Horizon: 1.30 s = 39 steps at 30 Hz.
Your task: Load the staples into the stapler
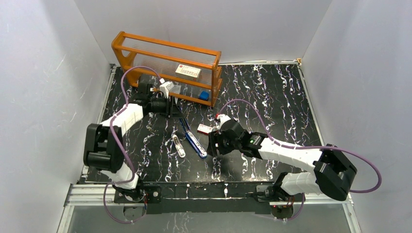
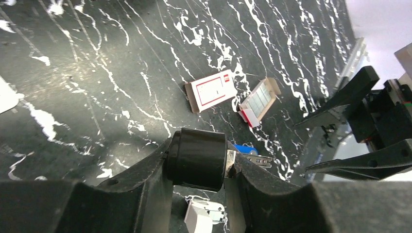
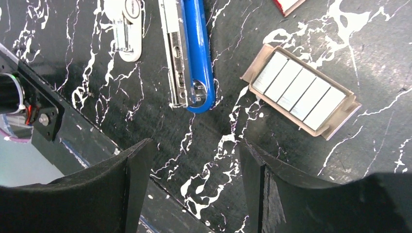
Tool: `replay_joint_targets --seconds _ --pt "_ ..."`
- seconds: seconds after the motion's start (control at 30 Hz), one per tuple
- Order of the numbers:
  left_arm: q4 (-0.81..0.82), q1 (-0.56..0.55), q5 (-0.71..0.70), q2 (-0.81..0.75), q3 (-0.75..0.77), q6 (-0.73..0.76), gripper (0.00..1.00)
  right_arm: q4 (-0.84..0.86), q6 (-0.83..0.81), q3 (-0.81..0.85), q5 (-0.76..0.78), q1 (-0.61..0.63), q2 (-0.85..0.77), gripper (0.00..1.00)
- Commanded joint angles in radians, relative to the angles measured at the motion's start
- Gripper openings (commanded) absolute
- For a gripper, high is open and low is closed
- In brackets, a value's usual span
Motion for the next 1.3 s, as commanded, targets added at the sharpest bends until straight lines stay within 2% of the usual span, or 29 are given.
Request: replay_joint_targets --seconds 0.0,0.17,0.3,0.5,0.7,0.87,1.0,1.27 --pt "0.07 -0.037 -0.125 -0.157 -0.06 -0.019 0.27 0.023 0.003 -0.002 0.06 -0.001 0.005 0.73" --pt "0.083 -0.137 -0.377 -0.247 -0.131 -0.033 0.26 0.038 0.004 0.008 0.05 0.0 0.042 0.72" --pt "0.112 -0.187 -0.51 -0.319 -0.187 -0.078 0.26 0.058 -0.004 0.023 0.037 0.0 0.079 0.7" --pt "0.124 -0.253 -0.604 -0.406 -0.226 -0.07 0.26 0.113 -0.01 0.032 0.025 0.0 0.125 0.68" --pt "0.127 -0.34 -0.709 -0.455 -0.251 -0.023 0.26 0.239 -0.181 0.017 -0.076 0.005 0.157 0.64" --pt "0.125 -0.404 -0.784 -0.463 -0.25 -0.006 0.26 0.26 -0.279 0.015 -0.02 0.015 0.191 0.63" --pt "0.103 -0.463 -0.849 -0.463 -0.251 0.023 0.27 0.245 -0.336 0.025 0.009 0.035 0.227 0.58" --pt "0.069 -0.586 -1.057 -0.451 -0.28 0.082 0.27 0.25 -0.329 -0.038 0.038 0.073 0.205 0.57"
